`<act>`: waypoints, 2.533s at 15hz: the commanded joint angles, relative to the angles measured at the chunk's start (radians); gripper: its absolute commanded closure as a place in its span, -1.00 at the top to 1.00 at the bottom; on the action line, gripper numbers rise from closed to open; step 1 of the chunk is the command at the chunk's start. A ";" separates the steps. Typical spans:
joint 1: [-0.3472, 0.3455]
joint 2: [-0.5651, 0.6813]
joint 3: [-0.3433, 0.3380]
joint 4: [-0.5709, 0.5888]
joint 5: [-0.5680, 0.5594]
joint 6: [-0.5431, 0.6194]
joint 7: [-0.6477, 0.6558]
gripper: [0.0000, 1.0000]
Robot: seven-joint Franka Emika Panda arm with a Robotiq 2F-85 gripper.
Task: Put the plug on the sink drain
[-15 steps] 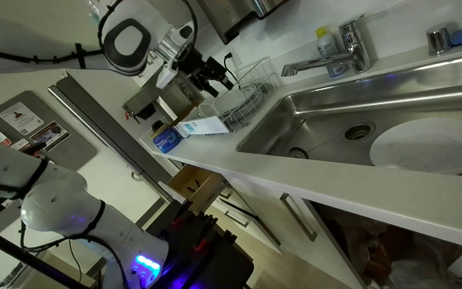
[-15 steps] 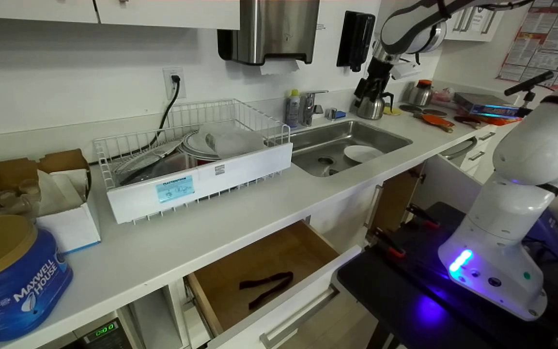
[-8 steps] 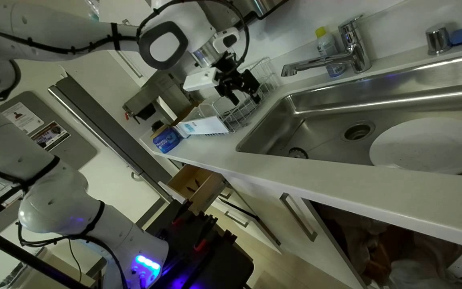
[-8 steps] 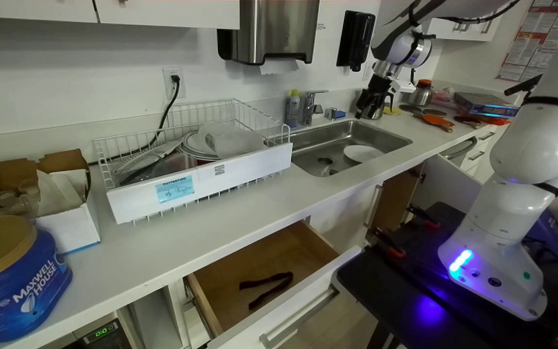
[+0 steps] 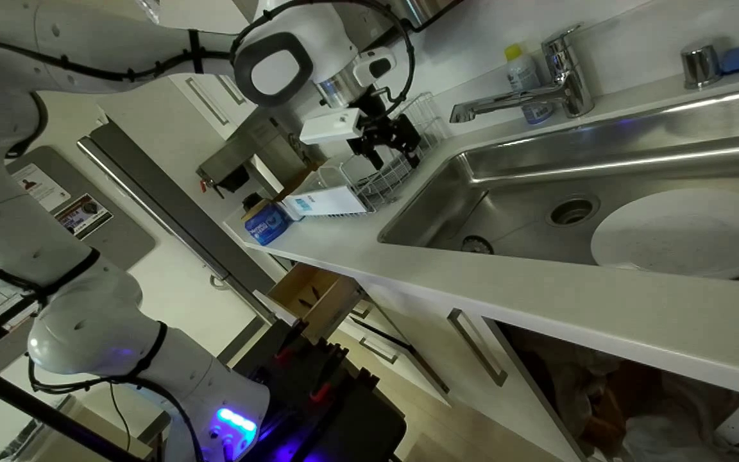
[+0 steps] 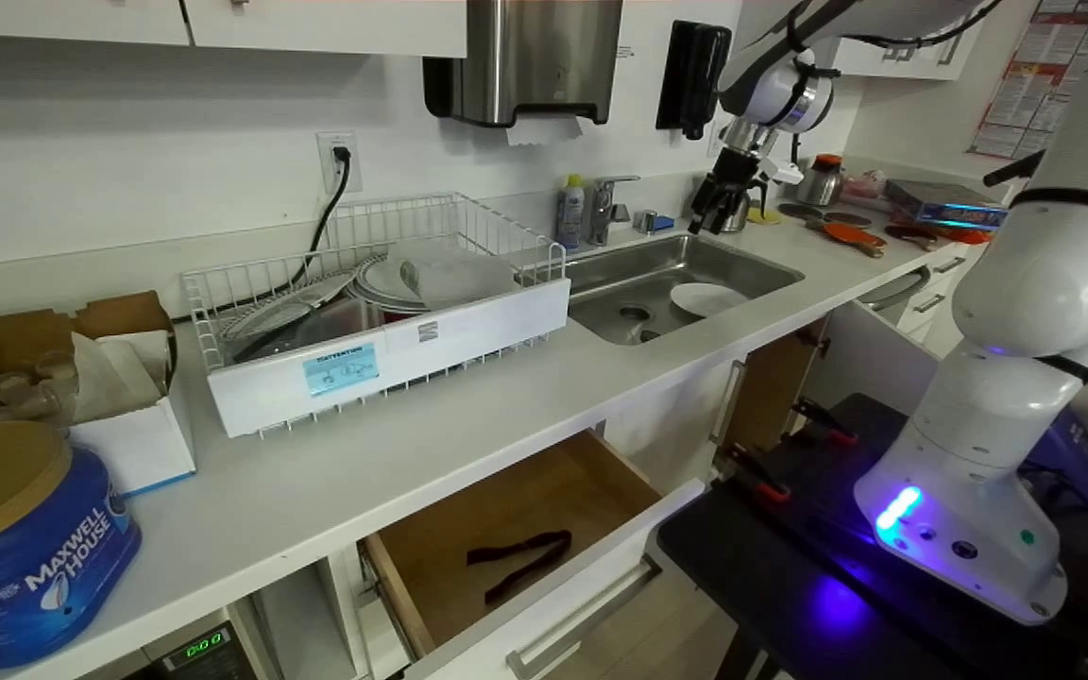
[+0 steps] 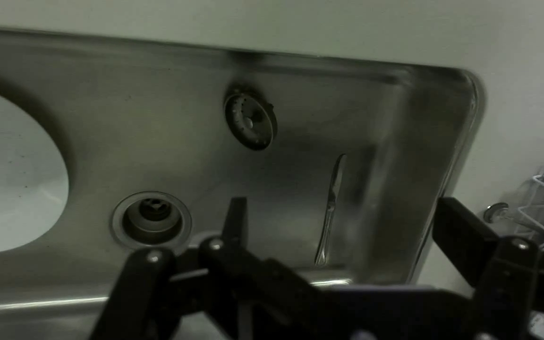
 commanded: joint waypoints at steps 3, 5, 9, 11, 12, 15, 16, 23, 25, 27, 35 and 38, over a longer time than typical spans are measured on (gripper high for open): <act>-0.067 0.186 0.034 0.189 0.048 -0.056 -0.084 1.00; -0.098 0.254 0.050 0.257 0.058 -0.066 -0.127 1.00; -0.216 0.478 0.135 0.470 0.078 -0.150 -0.230 1.00; -0.265 0.575 0.187 0.563 0.081 -0.238 -0.265 1.00; -0.290 0.616 0.205 0.616 0.074 -0.294 -0.281 1.00; -0.338 0.703 0.258 0.723 0.089 -0.439 -0.321 1.00; -0.345 0.722 0.269 0.751 0.095 -0.480 -0.324 1.00; -0.298 0.749 0.240 0.776 0.084 -0.419 -0.183 1.00; -0.331 0.766 0.255 0.813 0.075 -0.460 -0.224 1.00; -0.320 0.769 0.257 0.804 0.073 -0.446 -0.207 1.00; -0.275 0.746 0.256 0.653 0.048 -0.340 -0.193 1.00; -0.269 0.745 0.274 0.585 0.063 -0.251 -0.208 1.00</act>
